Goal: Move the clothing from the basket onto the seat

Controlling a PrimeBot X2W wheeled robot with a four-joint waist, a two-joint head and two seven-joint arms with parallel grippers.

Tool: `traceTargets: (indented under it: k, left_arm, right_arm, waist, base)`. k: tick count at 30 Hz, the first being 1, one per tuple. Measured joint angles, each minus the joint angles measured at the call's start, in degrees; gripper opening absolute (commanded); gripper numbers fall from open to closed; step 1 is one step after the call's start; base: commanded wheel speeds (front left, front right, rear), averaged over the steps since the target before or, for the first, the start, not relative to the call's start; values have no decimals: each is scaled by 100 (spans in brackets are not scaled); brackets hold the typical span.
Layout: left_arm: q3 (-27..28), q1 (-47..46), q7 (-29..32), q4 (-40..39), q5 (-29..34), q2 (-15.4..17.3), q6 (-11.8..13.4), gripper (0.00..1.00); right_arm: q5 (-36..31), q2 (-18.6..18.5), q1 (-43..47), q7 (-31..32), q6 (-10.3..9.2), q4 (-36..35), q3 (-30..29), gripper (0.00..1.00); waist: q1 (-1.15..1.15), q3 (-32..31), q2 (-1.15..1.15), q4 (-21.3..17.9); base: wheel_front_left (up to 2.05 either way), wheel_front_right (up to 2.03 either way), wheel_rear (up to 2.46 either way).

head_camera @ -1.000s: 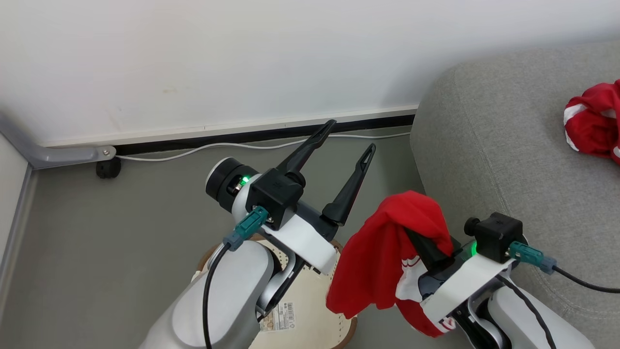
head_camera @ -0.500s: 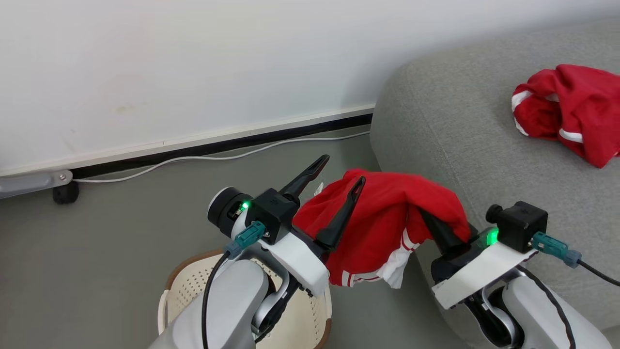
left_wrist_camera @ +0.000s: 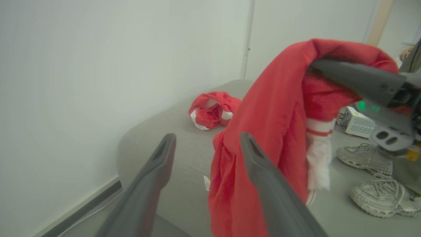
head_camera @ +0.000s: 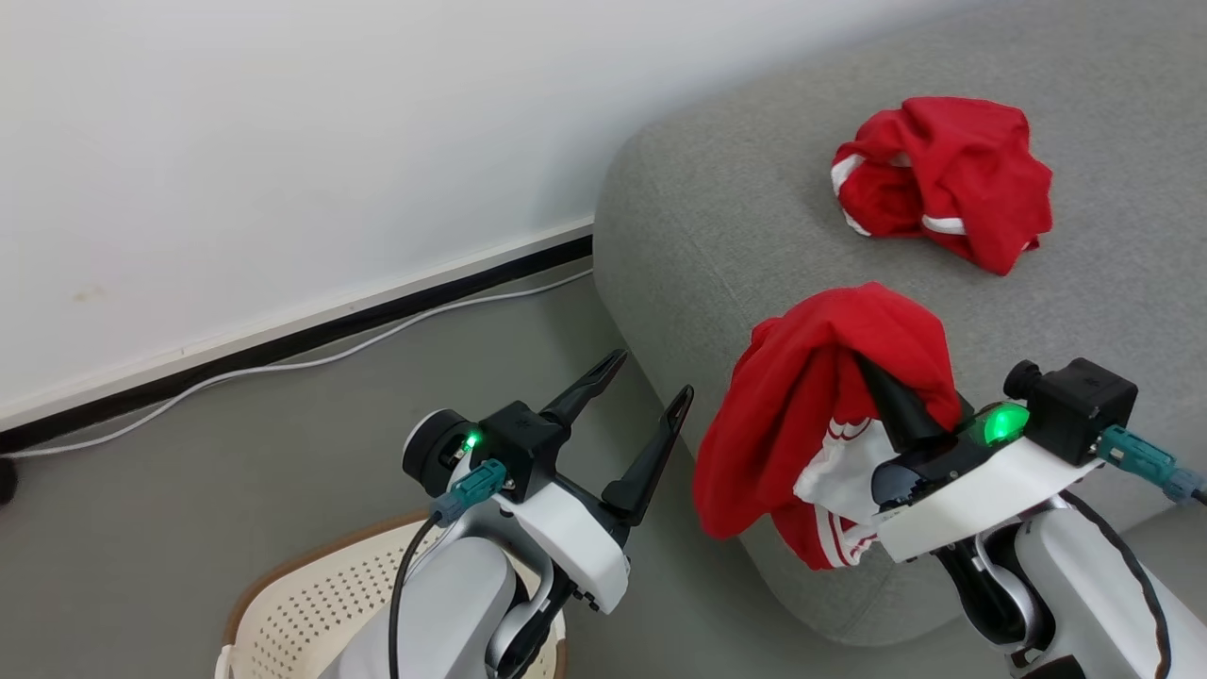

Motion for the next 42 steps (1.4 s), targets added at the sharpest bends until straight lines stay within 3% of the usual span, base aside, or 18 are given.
traceTargets:
  k: [9, 24, 33, 42]
  left_arm:
    - [30, 76, -52, 65, -41, -74, -96, 100]
    - [-186, -178, -69, 276, -11, -175, -230, 100]
    - [-374, -478, -70, 219, 136, -170, -166, 100]
    - [-845, -982, -94, 346, 153, -152, -55, 100]
  right_arm:
    - [-21, -13, 64, 0, 0, -368, -409, 0]
    - [-140, -221, 342, 0, 0, -1007, -1867, 0]
    - [-243, -656, -829, -1, 0, -624, -2688, 0]
    - [-442, -1065, -1990, -2, 0, 223, -3554, 0]
  waist:
    - [0, 4, 0, -681]
    - [0, 379, 0, -875]
    - [0, 987, 0, -890]
    - [0, 1776, 0, -787]
  base:
    - [0, 0, 0]
    - [0, 0, 0]
    - [0, 0, 0]
    - [0, 0, 0]
